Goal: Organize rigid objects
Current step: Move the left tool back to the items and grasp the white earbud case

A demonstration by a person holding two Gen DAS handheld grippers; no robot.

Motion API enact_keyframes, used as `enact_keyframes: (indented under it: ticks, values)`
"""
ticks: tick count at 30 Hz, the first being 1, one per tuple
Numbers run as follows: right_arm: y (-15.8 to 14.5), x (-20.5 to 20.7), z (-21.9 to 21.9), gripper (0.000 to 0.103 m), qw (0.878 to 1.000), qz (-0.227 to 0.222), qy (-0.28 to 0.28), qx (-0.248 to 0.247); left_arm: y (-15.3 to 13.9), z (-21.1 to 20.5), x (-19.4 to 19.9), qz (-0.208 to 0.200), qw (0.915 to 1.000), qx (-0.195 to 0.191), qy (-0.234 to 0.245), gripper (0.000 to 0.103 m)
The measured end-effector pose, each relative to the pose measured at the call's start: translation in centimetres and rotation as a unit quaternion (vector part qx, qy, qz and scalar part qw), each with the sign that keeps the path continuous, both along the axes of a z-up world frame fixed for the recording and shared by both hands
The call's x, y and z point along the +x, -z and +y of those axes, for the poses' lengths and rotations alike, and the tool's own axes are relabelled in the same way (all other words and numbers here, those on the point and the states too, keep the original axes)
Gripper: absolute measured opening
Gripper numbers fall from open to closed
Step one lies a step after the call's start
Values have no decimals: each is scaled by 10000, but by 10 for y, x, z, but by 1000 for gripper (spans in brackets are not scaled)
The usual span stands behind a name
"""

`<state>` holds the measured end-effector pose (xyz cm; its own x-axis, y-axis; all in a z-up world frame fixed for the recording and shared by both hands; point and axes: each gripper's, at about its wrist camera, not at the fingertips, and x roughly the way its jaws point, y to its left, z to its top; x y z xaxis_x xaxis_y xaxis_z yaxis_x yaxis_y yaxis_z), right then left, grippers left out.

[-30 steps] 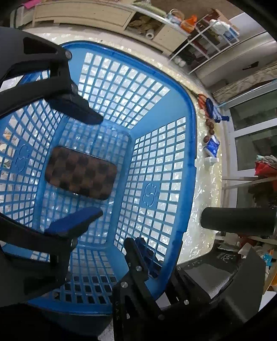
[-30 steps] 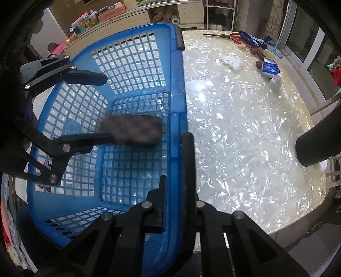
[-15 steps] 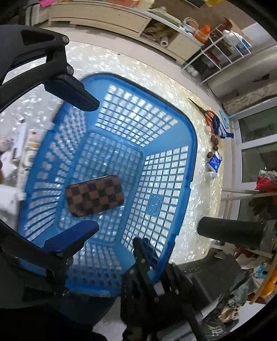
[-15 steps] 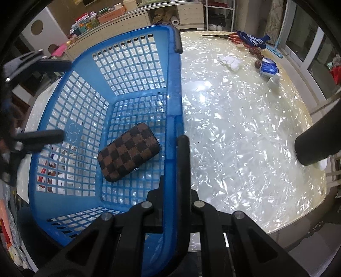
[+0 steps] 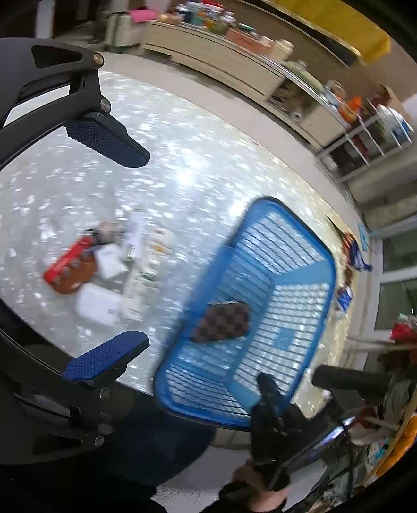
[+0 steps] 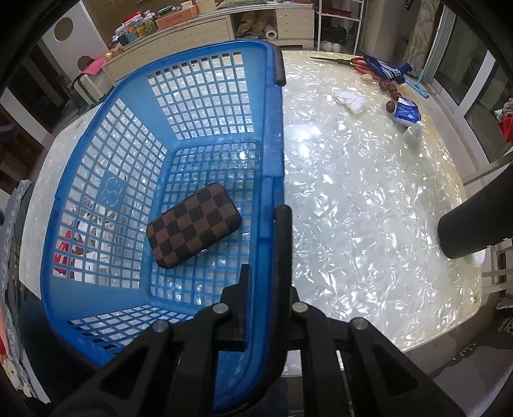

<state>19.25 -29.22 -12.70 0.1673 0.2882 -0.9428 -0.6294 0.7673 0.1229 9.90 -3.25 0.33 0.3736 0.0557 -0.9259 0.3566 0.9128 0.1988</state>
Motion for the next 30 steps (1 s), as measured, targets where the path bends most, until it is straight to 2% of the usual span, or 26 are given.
enact_keyframes:
  ticks: [6, 11, 13, 16, 24, 30]
  values:
    - [-1, -4, 1, 8, 10000, -25, 15, -36, 18, 30, -35, 148, 9984, -153, -533, 103]
    - [-1, -3, -1, 8, 10000, -11, 36, -16, 37, 42, -50, 188, 9931, -608, -987, 103]
    - [-1, -2, -1, 8, 10000, -10, 47, -12, 48, 39, -53, 162, 9933, -666, -925, 102]
    - [-1, -2, -2, 8, 10000, -5, 31, -12, 68, 23, -57, 71, 9970, -534, -563, 102]
    - [-1, -1, -2, 9, 10000, 39, 41, 41, 117, -4, -52, 364, 9985, -396, 54, 102]
    - [0, 0, -3, 9, 10000, 43, 38, 45, 144, -10, -48, 591, 9962, -621, 171, 102]
